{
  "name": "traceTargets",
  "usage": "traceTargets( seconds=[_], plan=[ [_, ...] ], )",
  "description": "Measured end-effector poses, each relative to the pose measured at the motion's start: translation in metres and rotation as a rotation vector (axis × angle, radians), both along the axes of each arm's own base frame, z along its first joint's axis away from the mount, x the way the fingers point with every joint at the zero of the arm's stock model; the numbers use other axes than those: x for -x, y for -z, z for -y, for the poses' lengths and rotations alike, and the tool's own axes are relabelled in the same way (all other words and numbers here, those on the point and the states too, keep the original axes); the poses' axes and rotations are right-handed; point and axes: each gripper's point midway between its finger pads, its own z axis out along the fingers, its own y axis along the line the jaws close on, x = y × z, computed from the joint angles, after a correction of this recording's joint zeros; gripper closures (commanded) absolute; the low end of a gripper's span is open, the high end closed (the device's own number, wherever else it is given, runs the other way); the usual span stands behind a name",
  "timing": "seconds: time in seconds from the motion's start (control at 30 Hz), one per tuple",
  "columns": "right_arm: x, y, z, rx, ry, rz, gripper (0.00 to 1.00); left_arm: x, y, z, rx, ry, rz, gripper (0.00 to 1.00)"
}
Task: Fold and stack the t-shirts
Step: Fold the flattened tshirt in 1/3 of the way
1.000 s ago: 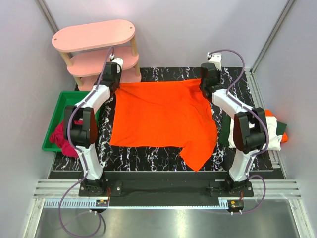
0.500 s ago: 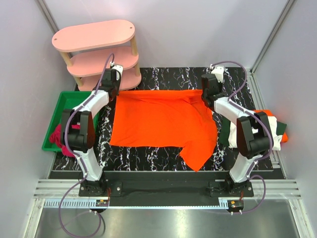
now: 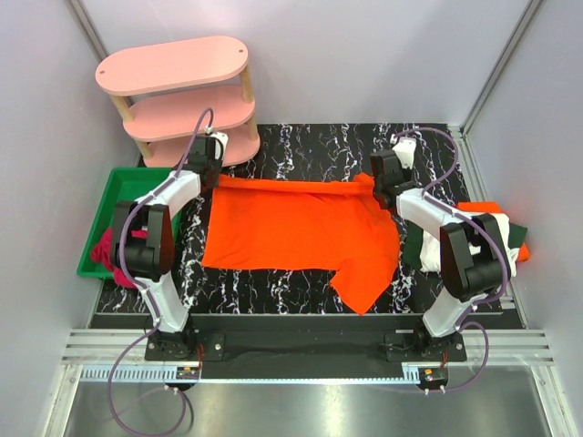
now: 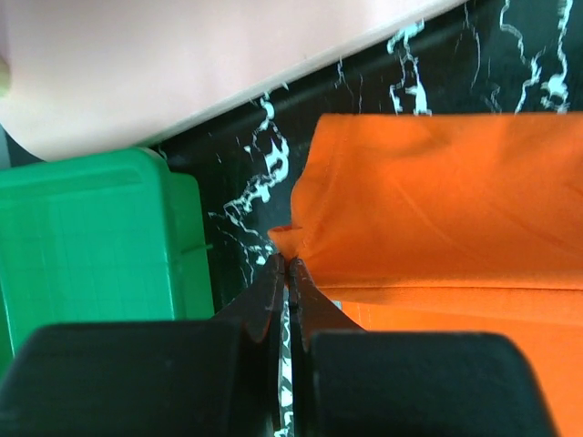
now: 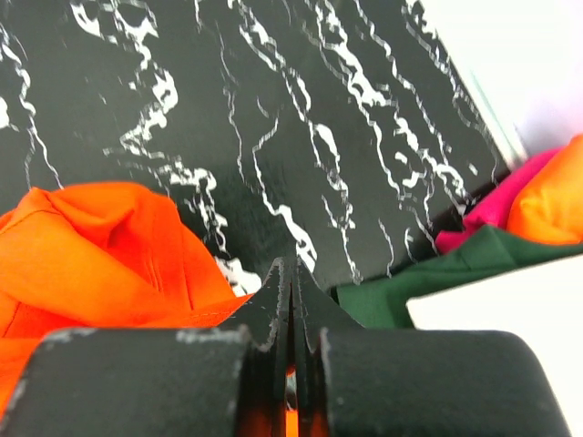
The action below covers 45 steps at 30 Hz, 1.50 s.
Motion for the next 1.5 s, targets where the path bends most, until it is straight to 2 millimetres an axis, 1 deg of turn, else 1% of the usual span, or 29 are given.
traceTargets(
  seconds=[0.2, 0.37, 0.43, 0.6, 0.7, 0.83, 0.93, 0.97, 1.0, 1.03, 1.07, 1.1, 1.17, 1.2, 1.27, 1.33, 1.37, 1.4, 1.43, 1.47, 1.5],
  plan=[
    [0.017, 0.022, -0.003, -0.016, -0.001, -0.069, 1.0, 0.01, 0.008, 0.001, -0.003, 0.015, -0.05, 1.0],
    [0.029, 0.033, -0.006, -0.028, 0.005, -0.115, 1.0, 0.018, 0.016, 0.001, -0.005, 0.028, -0.097, 1.0],
    [0.032, 0.036, -0.007, -0.033, 0.005, -0.13, 1.0, 0.023, 0.023, 0.001, -0.007, 0.03, -0.127, 1.0],
    [0.038, 0.041, -0.008, -0.045, 0.007, -0.158, 1.0, 0.037, 0.054, 0.001, -0.009, 0.038, -0.24, 1.0],
    [0.041, 0.044, -0.007, -0.046, 0.012, -0.174, 1.0, 0.045, 0.067, 0.002, -0.006, 0.044, -0.291, 1.0],
    [0.046, 0.05, -0.006, -0.044, 0.021, -0.202, 1.0, 0.048, 0.073, 0.004, 0.0, 0.05, -0.322, 1.0],
    [0.047, 0.052, -0.006, -0.044, 0.025, -0.213, 1.0, 0.046, 0.073, 0.004, 0.001, 0.051, -0.328, 0.93],
    [0.047, 0.053, -0.006, -0.043, 0.027, -0.22, 0.93, 0.046, 0.074, 0.005, 0.001, 0.051, -0.329, 0.85],
    [0.048, 0.055, -0.006, -0.042, 0.029, -0.227, 0.82, 0.046, 0.074, 0.005, 0.001, 0.051, -0.332, 0.79],
    [0.048, 0.056, -0.006, -0.042, 0.032, -0.233, 0.55, 0.046, 0.075, 0.005, 0.001, 0.052, -0.336, 0.71],
    [0.048, 0.057, -0.006, -0.044, 0.036, -0.237, 0.44, 0.046, 0.075, 0.005, 0.0, 0.051, -0.339, 0.6],
    [0.049, 0.057, -0.006, -0.047, 0.041, -0.239, 0.35, 0.046, 0.075, 0.004, -0.002, 0.051, -0.339, 0.4],
    [0.05, 0.058, -0.005, -0.047, 0.045, -0.245, 0.18, 0.044, 0.074, 0.003, -0.006, 0.055, -0.335, 0.27],
    [0.05, 0.057, -0.006, -0.049, 0.046, -0.243, 0.14, 0.041, 0.07, 0.002, -0.006, 0.044, -0.321, 0.18],
    [0.046, 0.052, -0.007, -0.053, 0.046, -0.233, 0.13, 0.038, 0.066, 0.003, 0.009, 0.041, -0.301, 0.17],
    [0.037, 0.042, -0.011, -0.067, 0.035, -0.209, 0.14, 0.037, 0.063, 0.004, 0.028, 0.028, -0.291, 0.18],
    [0.03, 0.034, -0.016, -0.082, 0.023, -0.192, 0.16, 0.036, 0.06, 0.005, 0.038, 0.026, -0.284, 0.19],
    [0.02, 0.024, -0.02, -0.097, 0.01, -0.167, 0.35, 0.034, 0.057, 0.006, 0.046, 0.024, -0.277, 0.22],
    [0.01, 0.015, -0.027, -0.118, -0.008, -0.142, 0.53, 0.031, 0.052, 0.009, 0.06, 0.025, -0.268, 0.28],
    [0.001, 0.007, -0.032, -0.132, -0.028, -0.124, 0.69, 0.025, 0.046, 0.013, 0.075, 0.028, -0.25, 0.3],
    [-0.012, -0.002, -0.041, -0.161, -0.053, -0.097, 0.99, 0.019, 0.039, 0.017, 0.088, 0.033, -0.23, 0.32]
  ],
)
